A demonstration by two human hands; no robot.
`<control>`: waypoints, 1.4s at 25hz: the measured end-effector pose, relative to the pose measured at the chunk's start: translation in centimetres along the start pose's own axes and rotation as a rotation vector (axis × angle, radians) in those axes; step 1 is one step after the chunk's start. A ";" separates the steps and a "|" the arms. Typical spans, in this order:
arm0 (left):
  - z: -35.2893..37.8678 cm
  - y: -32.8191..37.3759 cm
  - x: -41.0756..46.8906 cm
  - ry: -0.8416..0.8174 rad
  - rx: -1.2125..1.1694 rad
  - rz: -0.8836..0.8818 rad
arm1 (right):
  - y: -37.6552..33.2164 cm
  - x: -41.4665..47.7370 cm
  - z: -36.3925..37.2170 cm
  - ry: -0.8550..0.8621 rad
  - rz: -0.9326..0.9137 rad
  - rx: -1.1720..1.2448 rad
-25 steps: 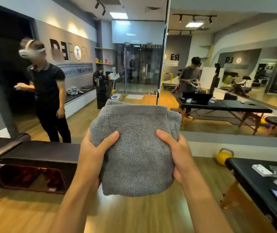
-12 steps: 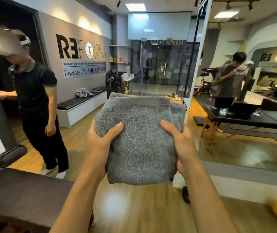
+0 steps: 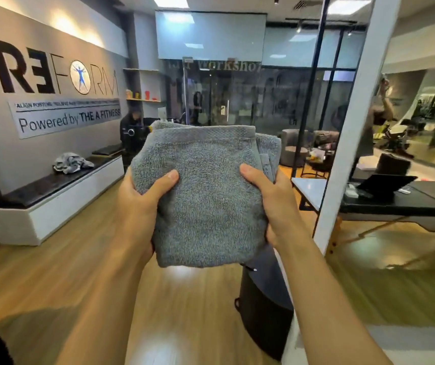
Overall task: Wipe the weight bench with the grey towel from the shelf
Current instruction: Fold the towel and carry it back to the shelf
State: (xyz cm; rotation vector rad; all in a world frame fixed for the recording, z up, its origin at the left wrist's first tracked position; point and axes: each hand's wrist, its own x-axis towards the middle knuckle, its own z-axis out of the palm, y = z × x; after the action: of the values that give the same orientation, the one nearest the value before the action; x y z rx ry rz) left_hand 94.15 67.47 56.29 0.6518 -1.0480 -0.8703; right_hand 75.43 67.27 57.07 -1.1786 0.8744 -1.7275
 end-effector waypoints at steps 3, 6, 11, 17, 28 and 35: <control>0.5 -8.1 12.2 -0.007 0.011 -0.005 | 7.2 13.3 1.1 0.013 -0.012 0.018; 1.3 -15.4 26.1 0.001 0.022 -0.019 | 13.2 27.7 3.0 0.024 -0.004 0.035; 3.1 -26.0 46.4 -0.035 0.008 -0.032 | 21.3 48.4 5.1 0.057 -0.002 0.060; 10.2 -42.9 70.3 -0.238 -0.082 -0.070 | 30.1 72.4 2.4 0.268 -0.075 0.011; 36.1 -69.1 96.7 -0.642 -0.287 -0.204 | 36.2 104.2 -15.8 0.669 -0.299 -0.147; 54.8 -82.4 100.9 -1.010 -0.469 -0.375 | 37.0 112.3 -28.8 1.072 -0.414 -0.300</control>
State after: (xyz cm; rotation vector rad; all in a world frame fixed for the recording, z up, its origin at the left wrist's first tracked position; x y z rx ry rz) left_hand 42.95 -64.24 56.61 -0.0485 -1.5436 -1.8017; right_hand 35.52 -47.68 55.27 -0.5420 1.6271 -2.6958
